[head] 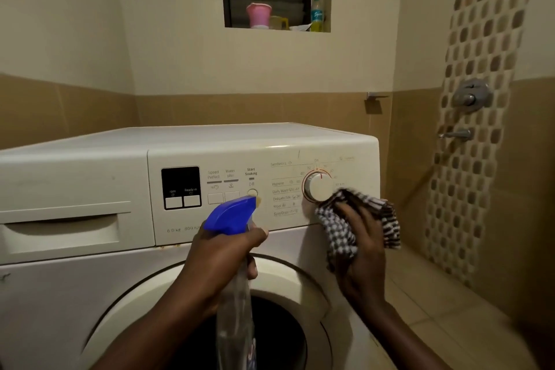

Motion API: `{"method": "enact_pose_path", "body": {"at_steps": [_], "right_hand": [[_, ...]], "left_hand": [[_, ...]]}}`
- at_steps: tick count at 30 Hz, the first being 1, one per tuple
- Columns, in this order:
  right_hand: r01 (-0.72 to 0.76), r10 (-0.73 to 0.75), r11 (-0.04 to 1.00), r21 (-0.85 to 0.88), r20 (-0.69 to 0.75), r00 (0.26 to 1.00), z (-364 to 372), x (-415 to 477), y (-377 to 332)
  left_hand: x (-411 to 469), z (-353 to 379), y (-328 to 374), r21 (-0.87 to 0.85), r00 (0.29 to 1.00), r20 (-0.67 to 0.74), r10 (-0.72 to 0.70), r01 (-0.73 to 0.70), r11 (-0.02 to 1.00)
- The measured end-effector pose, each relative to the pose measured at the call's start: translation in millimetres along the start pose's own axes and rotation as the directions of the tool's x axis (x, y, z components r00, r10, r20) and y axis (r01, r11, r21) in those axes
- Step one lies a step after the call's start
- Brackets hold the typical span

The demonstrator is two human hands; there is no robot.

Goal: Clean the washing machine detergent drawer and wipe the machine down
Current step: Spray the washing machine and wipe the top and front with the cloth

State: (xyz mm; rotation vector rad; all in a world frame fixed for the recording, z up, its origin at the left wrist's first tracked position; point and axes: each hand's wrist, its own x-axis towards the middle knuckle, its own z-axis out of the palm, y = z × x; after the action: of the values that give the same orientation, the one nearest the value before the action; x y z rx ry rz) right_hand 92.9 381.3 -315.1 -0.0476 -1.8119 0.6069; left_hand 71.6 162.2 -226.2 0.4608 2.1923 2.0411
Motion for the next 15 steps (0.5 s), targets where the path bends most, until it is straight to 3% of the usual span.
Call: {"method": "enact_pose_path", "body": {"at_steps": [6,9,11,13,15], "right_hand": [[0.002,0.005,0.997,0.079,-0.088,0.996,-3,59,-17],[0.038,-0.039,0.996,0.077,0.011,0.999,-1,75,-36],[0.204,-0.200,0.979,-0.006,0.158,0.967,2,78,-48],[0.420,-0.377,0.900,-0.117,0.273,0.885,4,75,-47],[0.511,-0.446,0.840,-0.183,0.304,0.842,2,78,-40]], "left_hand": [[5,0,0,0.008,1.000,-0.012,-0.002,0.002,1.000],[7,5,0,0.008,1.000,-0.007,0.006,-0.006,1.000],[10,11,0,-0.003,1.000,-0.008,0.014,-0.014,1.000],[13,17,-3,-0.023,1.000,-0.011,-0.030,0.029,0.999],[15,20,-4,-0.067,0.998,-0.003,-0.070,0.070,0.995]]}}
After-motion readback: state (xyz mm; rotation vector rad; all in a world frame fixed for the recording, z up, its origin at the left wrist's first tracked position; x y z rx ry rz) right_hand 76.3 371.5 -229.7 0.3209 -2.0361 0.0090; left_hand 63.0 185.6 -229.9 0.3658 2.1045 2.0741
